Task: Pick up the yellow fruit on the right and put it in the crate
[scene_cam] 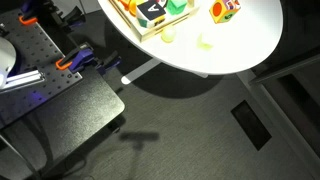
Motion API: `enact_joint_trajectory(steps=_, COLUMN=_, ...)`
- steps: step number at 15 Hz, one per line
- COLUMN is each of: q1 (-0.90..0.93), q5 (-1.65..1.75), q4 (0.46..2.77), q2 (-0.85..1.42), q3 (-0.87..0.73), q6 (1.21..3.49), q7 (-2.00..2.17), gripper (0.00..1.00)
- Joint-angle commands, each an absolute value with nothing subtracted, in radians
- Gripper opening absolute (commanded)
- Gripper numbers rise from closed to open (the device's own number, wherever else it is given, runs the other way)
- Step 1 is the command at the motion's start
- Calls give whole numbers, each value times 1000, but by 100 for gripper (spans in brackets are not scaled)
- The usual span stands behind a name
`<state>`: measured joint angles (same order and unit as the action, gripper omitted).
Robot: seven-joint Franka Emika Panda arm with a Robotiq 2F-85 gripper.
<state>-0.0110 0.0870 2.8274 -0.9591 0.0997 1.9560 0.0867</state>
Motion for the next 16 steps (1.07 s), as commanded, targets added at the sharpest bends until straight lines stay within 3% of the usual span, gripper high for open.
enact_joint_trajectory(steps=1, q1=-4, q5=92, q4=2829, q2=-955, q3=94, q6=1953, q7=92, gripper=100)
enact_joint_trajectory(steps=16, q1=-8, q5=79, q4=2752, q2=-821, q3=72, q6=1975, q7=86, gripper=100)
